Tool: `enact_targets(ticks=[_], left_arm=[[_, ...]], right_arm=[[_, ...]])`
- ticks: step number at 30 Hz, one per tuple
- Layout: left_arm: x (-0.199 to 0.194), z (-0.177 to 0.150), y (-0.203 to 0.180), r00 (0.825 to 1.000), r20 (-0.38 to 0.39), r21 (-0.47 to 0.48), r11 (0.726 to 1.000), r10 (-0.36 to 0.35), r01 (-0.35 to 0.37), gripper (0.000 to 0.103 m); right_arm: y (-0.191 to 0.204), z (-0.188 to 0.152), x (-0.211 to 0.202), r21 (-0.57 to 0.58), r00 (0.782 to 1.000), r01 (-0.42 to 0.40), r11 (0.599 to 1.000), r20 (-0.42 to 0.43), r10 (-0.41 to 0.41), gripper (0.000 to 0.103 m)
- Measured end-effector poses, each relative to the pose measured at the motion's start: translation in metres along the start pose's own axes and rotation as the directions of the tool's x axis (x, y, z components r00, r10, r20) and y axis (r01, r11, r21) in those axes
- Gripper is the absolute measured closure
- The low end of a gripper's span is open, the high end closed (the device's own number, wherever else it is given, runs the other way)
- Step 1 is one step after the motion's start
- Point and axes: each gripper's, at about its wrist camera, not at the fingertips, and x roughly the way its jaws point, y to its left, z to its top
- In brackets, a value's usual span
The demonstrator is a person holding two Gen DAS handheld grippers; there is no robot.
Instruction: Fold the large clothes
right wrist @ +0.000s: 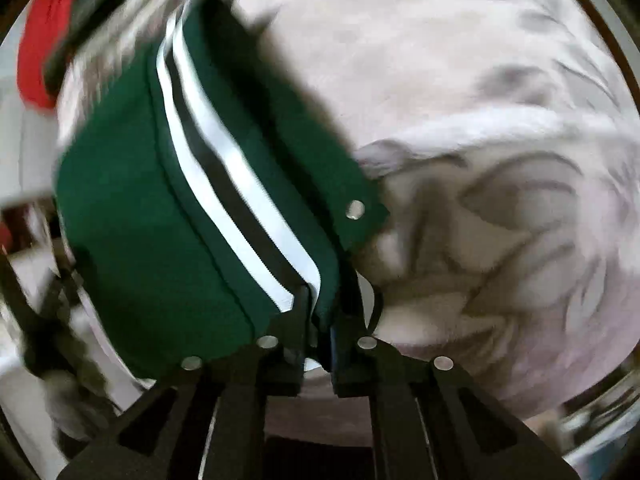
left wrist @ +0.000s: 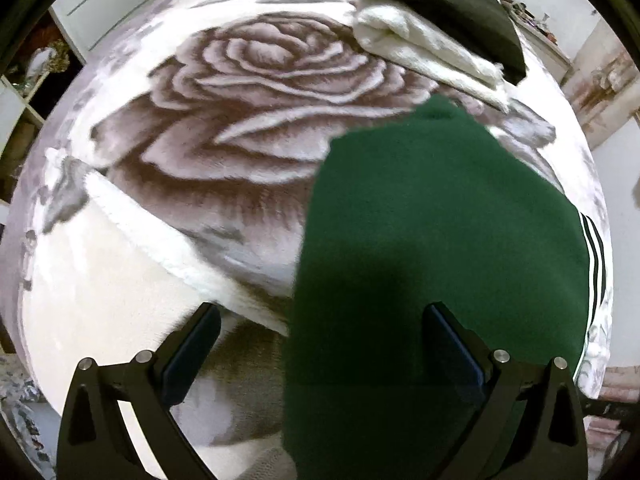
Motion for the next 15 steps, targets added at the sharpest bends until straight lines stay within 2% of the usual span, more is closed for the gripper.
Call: enact_targets(ticks=[2, 3, 4, 6, 9, 10, 12, 13, 14, 15], left_arm=[[-0.008, 0.008, 0.005, 0.999, 0.031, 0.004, 1.0, 0.015, -0.015, 0.0], [-0.01, 0.012, 0.006, 0.999, 0.043, 0.007, 1.0, 0.027, -0.028, 0.0], [-0.012, 0.016, 0.008, 0.998, 0.055, 0.01, 0.999, 0.041, -0.042, 0.0], [-0.013, 0.024, 0.013, 0.994, 0.074, 0.001, 0.997, 0.08, -0.081, 0.0], [-0.009, 0.032, 0.03, 0.981, 0.081, -0.054, 0.983, 0.177, -0.173, 0.0], [-0.008, 0.032, 0.038, 0.973, 0.078, -0.075, 0.975, 0.216, -0.21, 0.0], [-0.002, 0.032, 0.056, 0.941, 0.048, -0.119, 0.937, 0.335, -0.328, 0.0], [-0.001, 0.032, 0.063, 0.934, 0.032, -0.138, 0.927, 0.355, -0.348, 0.0], [0.001, 0.03, 0.074, 0.933, 0.011, -0.174, 0.919, 0.361, -0.353, 0.0], [0.002, 0.027, 0.08, 0.935, -0.002, -0.198, 0.916, 0.354, -0.347, 0.0]], right_arm=[[0.007, 0.012, -0.022, -0.007, 0.999, -0.036, 0.999, 0.031, 0.036, 0.077], [0.013, 0.021, -0.039, -0.012, 0.996, -0.04, 0.999, 0.079, 0.041, 0.063], [0.018, 0.026, -0.048, -0.019, 0.993, -0.042, 0.999, 0.106, 0.044, 0.056], [0.049, 0.047, -0.07, -0.09, 0.984, -0.075, 0.993, 0.155, 0.089, 0.054], [0.116, 0.077, -0.073, -0.261, 0.977, -0.147, 0.954, 0.114, 0.181, 0.041], [0.147, 0.084, -0.065, -0.349, 0.977, -0.166, 0.922, 0.067, 0.201, 0.036], [0.207, 0.096, -0.046, -0.508, 0.985, -0.142, 0.849, 0.009, 0.17, 0.03], [0.247, 0.1, -0.027, -0.612, 0.993, -0.109, 0.783, -0.024, 0.119, 0.028], [0.274, 0.105, -0.016, -0.663, 0.997, -0.079, 0.744, -0.033, 0.077, 0.027], [0.308, 0.104, 0.003, -0.74, 1.0, -0.023, 0.673, -0.026, 0.005, 0.026]])
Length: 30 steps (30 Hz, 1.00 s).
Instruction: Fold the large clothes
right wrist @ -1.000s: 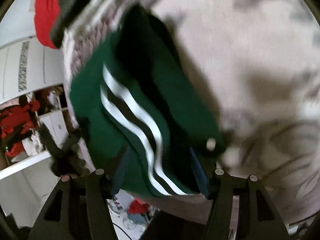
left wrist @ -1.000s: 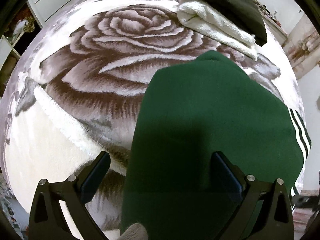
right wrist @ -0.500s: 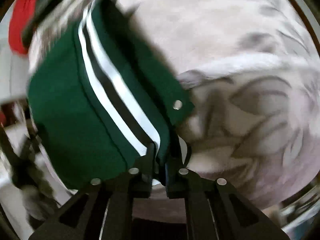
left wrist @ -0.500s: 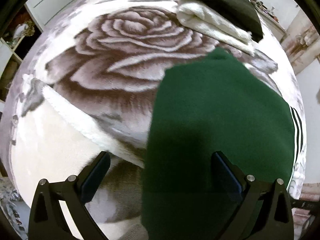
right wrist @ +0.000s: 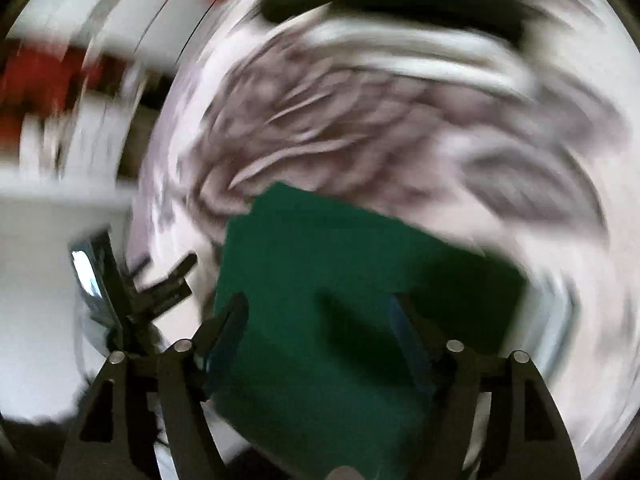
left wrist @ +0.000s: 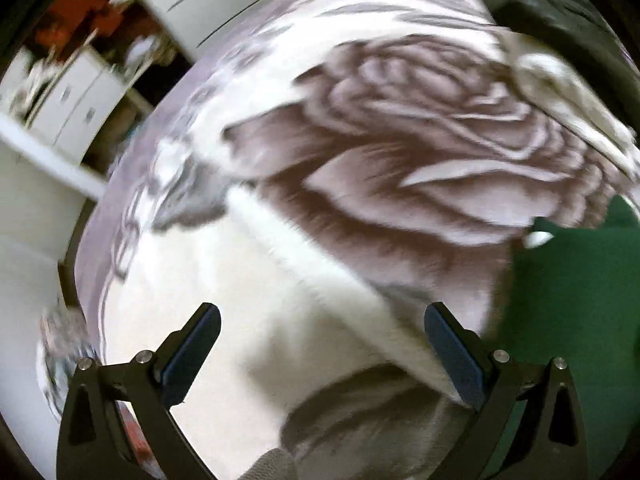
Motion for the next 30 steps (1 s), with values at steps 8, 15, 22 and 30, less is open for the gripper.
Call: enact_targets(ticks=[8, 15, 22, 30], left_arm=[[0.03, -0.043, 0.034, 0.991, -0.117, -0.11, 0.993, -0.059, 0.047, 0.0], [0.047, -0.068, 0.046, 0.976, -0.165, -0.146, 0.982, -0.144, 0.12, 0.0], [0.048, -0.062, 0.058, 0.968, -0.166, -0.138, 0.976, -0.189, 0.167, 0.0], [0.067, -0.045, 0.066, 0.963, -0.165, -0.125, 0.973, -0.214, 0.195, 0.0]], right_arm=[[0.077, 0.069, 0.122, -0.378, 0.938, 0.075, 0.923, -0.286, -0.194, 0.025], [-0.019, 0.051, 0.138, 0.527, 0.844, -0.164, 0.834, -0.363, 0.396, 0.063], [-0.006, 0.088, 0.08, 0.324, 0.927, -0.141, 0.936, -0.288, 0.239, 0.035], [0.06, 0.103, 0.129, -0.092, 0.875, 0.028, 0.995, -0.479, -0.069, 0.03]])
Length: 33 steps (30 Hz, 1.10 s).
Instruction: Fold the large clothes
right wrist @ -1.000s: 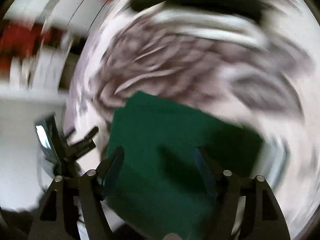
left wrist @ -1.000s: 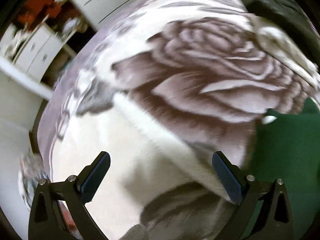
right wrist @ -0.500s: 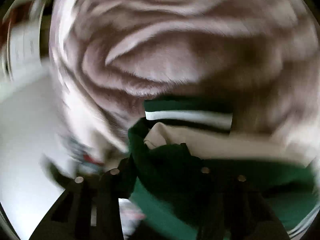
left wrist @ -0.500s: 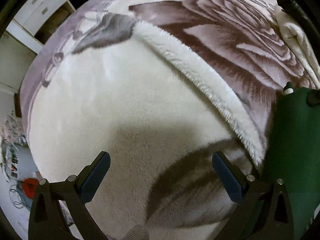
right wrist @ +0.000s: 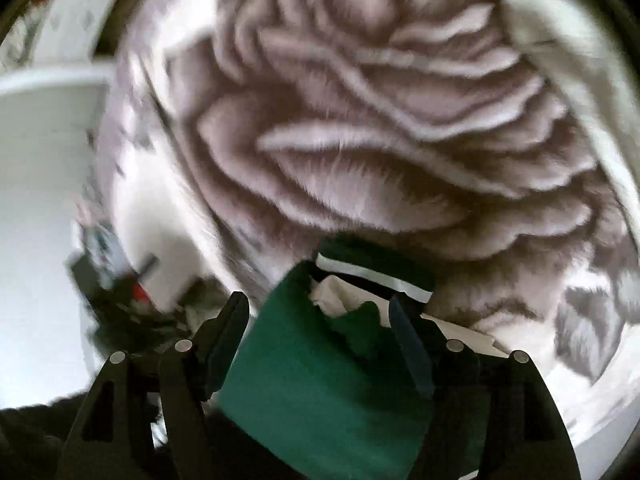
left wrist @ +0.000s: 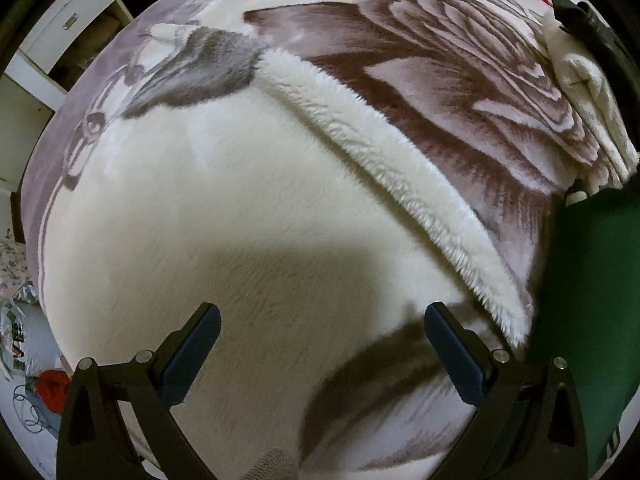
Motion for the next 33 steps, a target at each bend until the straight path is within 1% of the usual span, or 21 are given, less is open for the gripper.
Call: enact_targets(ticks=[1, 3, 4, 6, 7, 8, 9, 10, 13, 15, 17, 19, 20, 23, 25, 26, 27, 28, 29, 31, 33], left_arm=[[0.001, 0.003, -0.002, 1.0, 0.002, 0.006, 1.0, -0.003, 0.003, 0.0], [0.001, 0.005, -0.008, 1.0, 0.009, 0.029, 1.0, -0.009, 0.008, 0.0], [0.002, 0.007, -0.01, 1.0, 0.008, 0.042, 0.999, -0.01, 0.01, 0.0], [0.003, 0.008, -0.015, 1.0, -0.003, 0.059, 0.998, -0.024, 0.024, 0.0], [0.004, 0.009, -0.016, 0.999, -0.012, 0.063, 0.997, -0.034, 0.035, 0.0], [0.003, 0.009, -0.017, 0.999, -0.018, 0.065, 0.997, -0.046, 0.047, 0.0], [0.001, 0.011, -0.017, 0.998, -0.021, 0.066, 0.996, -0.065, 0.066, 0.0], [-0.001, 0.012, -0.016, 0.996, -0.022, 0.067, 0.994, -0.081, 0.082, 0.0], [-0.01, 0.014, -0.019, 0.989, -0.013, 0.073, 0.986, -0.148, 0.149, 0.0], [-0.018, 0.015, -0.026, 0.979, -0.009, 0.09, 0.975, -0.203, 0.203, 0.0], [-0.024, 0.015, -0.034, 0.969, -0.011, 0.117, 0.962, -0.246, 0.246, 0.0], [-0.031, 0.006, -0.05, 0.965, -0.016, 0.144, 0.955, -0.261, 0.26, 0.0], [-0.032, 0.002, -0.053, 0.964, -0.019, 0.154, 0.952, -0.266, 0.266, 0.0], [-0.03, -0.005, -0.065, 0.966, -0.034, 0.184, 0.948, -0.258, 0.26, 0.0], [-0.029, -0.012, -0.067, 0.97, -0.032, 0.191, 0.951, -0.242, 0.244, 0.0], [-0.03, -0.012, -0.068, 0.973, -0.02, 0.194, 0.954, -0.231, 0.23, 0.0], [-0.031, -0.01, -0.07, 0.975, -0.011, 0.2, 0.955, -0.221, 0.219, 0.0], [-0.032, -0.01, -0.071, 0.978, -0.003, 0.211, 0.956, -0.21, 0.206, 0.0], [-0.034, -0.009, -0.073, 0.981, 0.008, 0.225, 0.956, -0.195, 0.188, 0.0], [-0.036, -0.01, -0.074, 0.986, 0.016, 0.239, 0.958, -0.168, 0.16, 0.0], [-0.036, -0.011, -0.074, 0.989, 0.015, 0.253, 0.958, -0.146, 0.137, 0.0]], right_arm=[[0.002, 0.002, 0.015, 0.009, 0.998, 0.064, 0.998, -0.004, -0.064, 0.057], [-0.009, 0.001, 0.031, 0.102, 0.997, 0.06, 0.993, 0.033, -0.064, 0.059], [-0.019, 0.001, 0.036, 0.174, 0.998, 0.016, 0.985, 0.05, -0.025, 0.06], [-0.05, -0.005, 0.038, 0.356, 0.989, -0.141, 0.924, 0.097, 0.114, 0.06], [-0.072, -0.014, 0.036, 0.47, 0.962, -0.271, 0.84, 0.154, 0.225, 0.06], [-0.082, -0.02, 0.032, 0.507, 0.941, -0.338, 0.793, 0.193, 0.278, 0.06], [-0.091, -0.028, 0.024, 0.515, 0.918, -0.397, 0.76, 0.235, 0.32, 0.059], [-0.096, -0.039, 0.01, 0.489, 0.904, -0.426, 0.761, 0.267, 0.334, 0.05], [-0.103, -0.093, -0.046, 0.39, 0.886, -0.399, 0.83, 0.396, 0.24, 0.025], [-0.111, -0.149, -0.071, 0.397, 0.888, -0.286, 0.872, 0.452, 0.085, 0.025], [-0.126, -0.198, -0.078, 0.444, 0.884, -0.199, 0.874, 0.466, -0.036, 0.024], [-0.148, -0.254, -0.066, 0.538, 0.88, -0.158, 0.828, 0.457, -0.129, 0.024], [-0.161, -0.283, -0.054, 0.591, 0.871, -0.182, 0.786, 0.468, -0.15, 0.024], [-0.198, -0.336, -0.017, 0.657, 0.847, -0.343, 0.671, 0.525, -0.081, 0.024], [-0.221, -0.349, 0.008, 0.656, 0.812, -0.447, 0.608, 0.583, -0.032, 0.024], [-0.228, -0.351, 0.017, 0.617, 0.759, -0.527, 0.584, 0.651, -0.003, 0.025], [-0.227, -0.351, 0.024, 0.574, 0.704, -0.592, 0.566, 0.71, 0.016, 0.048], [-0.223, -0.347, 0.028, 0.55, 0.688, -0.614, 0.566, 0.724, 0.042, 0.092], [-0.217, -0.342, 0.026, 0.542, 0.695, -0.601, 0.588, 0.718, 0.048, 0.097], [-0.209, -0.35, 0.01, 0.567, 0.682, -0.559, 0.605, 0.729, -0.053, 0.098], [-0.223, -0.37, -0.003, 0.614, 0.664, -0.553, 0.563, 0.733, -0.147, 0.099]])
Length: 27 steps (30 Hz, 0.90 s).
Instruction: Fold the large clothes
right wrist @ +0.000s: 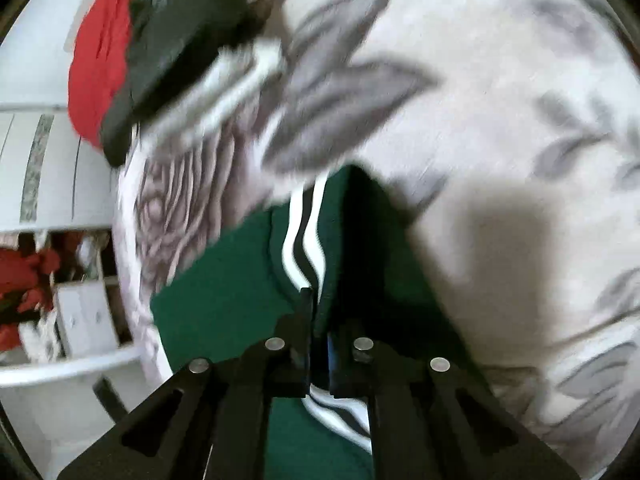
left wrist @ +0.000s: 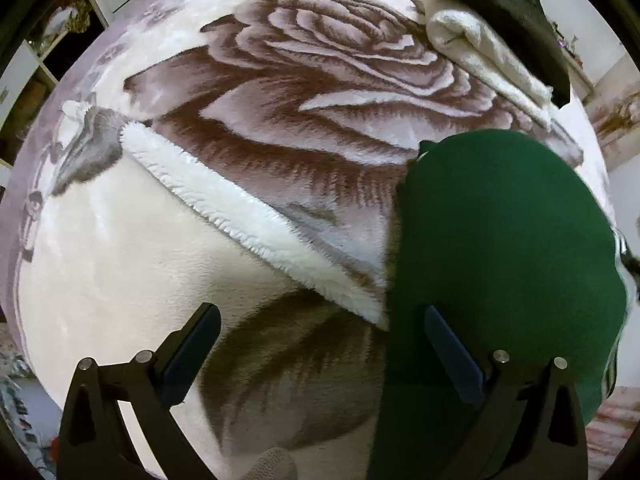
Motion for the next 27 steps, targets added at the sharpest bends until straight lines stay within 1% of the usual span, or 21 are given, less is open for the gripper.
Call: enact_targets(ticks=[2, 3, 4, 5, 6, 7, 8, 9, 10, 12, 14, 16, 17, 18, 20, 21, 22, 23, 24, 25, 27], left_arm=[[0.0, -0.002, -0.001, 1.0, -0.009, 0.008, 1.0, 0.015, -0.015, 0.0], [-0.002, -0.003, -0.001, 1.0, -0.011, 0.01, 1.0, 0.027, -0.027, 0.0], [-0.004, -0.005, -0.001, 0.999, -0.01, 0.012, 0.999, 0.035, -0.035, 0.0], [-0.007, -0.006, -0.002, 0.999, -0.008, 0.015, 0.999, 0.04, -0.04, 0.0], [-0.009, -0.008, -0.003, 0.999, -0.005, 0.02, 0.999, 0.046, -0.046, 0.0], [-0.012, -0.01, -0.006, 0.999, 0.0, 0.025, 0.998, 0.054, -0.054, 0.0], [-0.015, -0.013, -0.009, 0.997, 0.009, 0.033, 0.997, 0.071, -0.071, 0.0], [-0.016, -0.015, -0.012, 0.997, 0.015, 0.042, 0.996, 0.082, -0.082, 0.0], [-0.017, -0.018, -0.016, 0.995, 0.018, 0.053, 0.994, 0.094, -0.095, 0.0], [-0.019, -0.023, -0.022, 0.991, 0.03, 0.063, 0.99, 0.128, -0.129, 0.0], [-0.022, -0.026, -0.026, 0.988, 0.04, 0.063, 0.987, 0.147, -0.15, 0.0], [-0.025, -0.029, -0.026, 0.988, 0.039, 0.051, 0.987, 0.148, -0.149, 0.0], [-0.025, -0.03, -0.025, 0.989, 0.034, 0.042, 0.989, 0.142, -0.144, 0.0], [-0.025, -0.031, -0.024, 0.99, 0.03, 0.035, 0.989, 0.139, -0.14, 0.0], [-0.025, -0.032, -0.024, 0.991, 0.026, 0.028, 0.99, 0.135, -0.135, 0.0], [-0.024, -0.033, -0.024, 0.99, 0.027, 0.03, 0.99, 0.137, -0.138, 0.0], [-0.025, -0.033, -0.024, 0.99, 0.027, 0.032, 0.989, 0.14, -0.141, 0.0], [-0.025, -0.033, -0.025, 0.989, 0.028, 0.038, 0.989, 0.145, -0.146, 0.0], [-0.026, -0.034, -0.026, 0.989, 0.027, 0.043, 0.988, 0.145, -0.146, 0.0], [-0.028, -0.034, -0.028, 0.989, 0.029, 0.049, 0.988, 0.146, -0.147, 0.0], [-0.032, -0.035, -0.033, 0.988, 0.04, 0.068, 0.987, 0.146, -0.149, 0.0]], right_arm=[[-0.008, 0.012, 0.002, -0.017, 0.999, 0.017, 1.0, -0.033, -0.017, 0.099], [-0.011, 0.012, 0.001, -0.026, 0.998, -0.004, 1.0, -0.065, 0.002, 0.098], [-0.011, 0.008, 0.002, -0.055, 0.992, -0.042, 0.998, -0.121, 0.035, 0.098], [-0.011, 0.005, -0.001, -0.079, 0.988, -0.056, 0.995, -0.151, 0.044, 0.097], [-0.012, 0.0, -0.006, -0.104, 0.984, -0.047, 0.993, -0.177, 0.028, 0.086], [-0.007, -0.006, -0.006, -0.124, 0.982, -0.026, 0.992, -0.187, 0.003, 0.066], [-0.011, -0.015, -0.012, -0.137, 0.983, -0.01, 0.991, -0.185, -0.015, 0.053], [-0.016, -0.026, -0.015, -0.134, 0.983, 0.01, 0.991, -0.182, -0.034, 0.035], [-0.022, -0.035, -0.016, -0.126, 0.981, 0.02, 0.992, -0.19, -0.044, 0.033], [-0.049, -0.059, -0.012, -0.042, 0.966, 0.058, 0.997, -0.25, -0.067, 0.033], [-0.076, -0.081, -0.01, 0.078, 0.959, 0.053, 0.996, -0.281, -0.029, 0.033], [-0.1, -0.106, -0.004, 0.22, 0.952, 0.012, 0.975, -0.301, 0.056, 0.033], [-0.109, -0.119, 0.001, 0.293, 0.943, -0.039, 0.955, -0.304, 0.132, 0.033], [-0.113, -0.13, 0.008, 0.355, 0.929, -0.1, 0.93, -0.302, 0.216, 0.033], [-0.115, -0.143, 0.023, 0.425, 0.905, -0.148, 0.893, -0.306, 0.296, 0.033], [-0.113, -0.146, 0.029, 0.434, 0.904, -0.159, 0.887, -0.297, 0.307, 0.033], [-0.113, -0.146, 0.031, 0.434, 0.921, -0.172, 0.884, -0.249, 0.301, 0.049], [-0.114, -0.147, 0.025, 0.436, 0.946, -0.163, 0.885, -0.187, 0.266, 0.069], [-0.113, -0.148, 0.021, 0.436, 0.956, -0.156, 0.887, -0.16, 0.246, 0.078], [-0.108, -0.151, 0.009, 0.415, 0.968, -0.151, 0.897, -0.123, 0.22, 0.083], [-0.096, -0.16, -0.016, 0.399, 0.977, -0.159, 0.903, -0.069, 0.203, 0.086]])
